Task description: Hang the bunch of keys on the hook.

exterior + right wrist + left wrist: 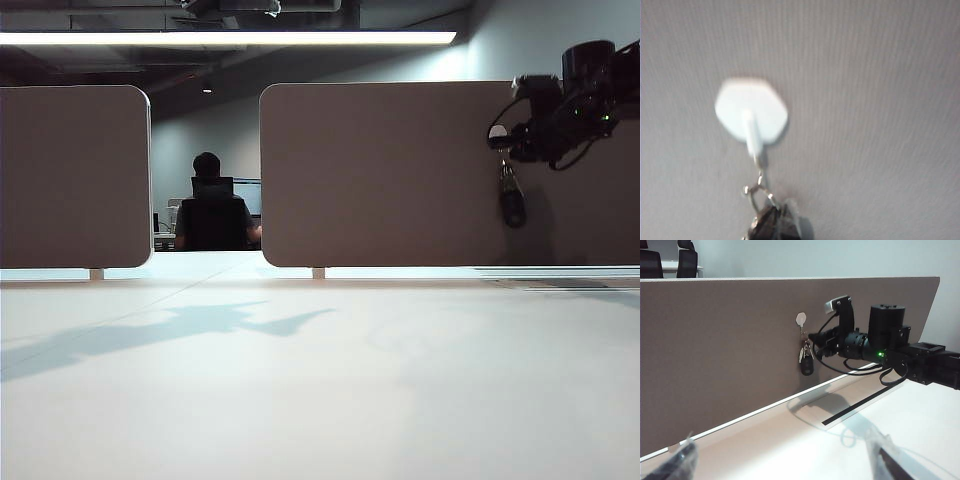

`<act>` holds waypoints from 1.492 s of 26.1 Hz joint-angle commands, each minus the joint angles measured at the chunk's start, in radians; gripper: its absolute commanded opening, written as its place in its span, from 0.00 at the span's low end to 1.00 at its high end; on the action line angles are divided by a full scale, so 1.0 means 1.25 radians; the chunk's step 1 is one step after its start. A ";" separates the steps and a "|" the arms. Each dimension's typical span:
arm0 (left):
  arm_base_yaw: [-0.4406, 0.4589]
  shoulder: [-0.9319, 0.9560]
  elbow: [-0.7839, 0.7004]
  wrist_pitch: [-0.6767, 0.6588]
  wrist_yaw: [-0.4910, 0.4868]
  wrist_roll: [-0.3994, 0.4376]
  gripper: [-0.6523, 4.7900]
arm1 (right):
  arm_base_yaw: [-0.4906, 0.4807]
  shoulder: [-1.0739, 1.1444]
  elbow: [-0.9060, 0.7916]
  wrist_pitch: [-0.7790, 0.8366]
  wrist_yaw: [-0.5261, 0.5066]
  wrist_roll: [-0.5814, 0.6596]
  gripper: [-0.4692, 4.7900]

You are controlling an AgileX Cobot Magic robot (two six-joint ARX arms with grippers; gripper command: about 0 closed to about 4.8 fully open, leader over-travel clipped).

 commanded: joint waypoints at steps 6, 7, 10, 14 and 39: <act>0.000 -0.002 0.003 -0.018 -0.002 0.003 1.00 | 0.000 -0.004 0.004 -0.020 -0.021 0.005 0.16; -0.001 -0.003 0.003 -0.019 -0.001 0.003 1.00 | 0.001 -0.012 0.004 -0.025 -0.021 0.005 0.42; -0.001 -0.018 0.003 -0.020 -0.002 0.004 1.00 | 0.001 -0.039 0.004 -0.048 -0.021 0.002 0.77; 0.000 -0.070 0.003 -0.020 -0.002 0.004 1.00 | 0.001 -0.089 0.004 -0.188 -0.021 -0.067 0.73; -0.001 -1.006 -0.071 -0.798 -0.196 0.067 0.11 | 0.139 -1.160 -0.774 -0.320 -0.015 -0.048 0.07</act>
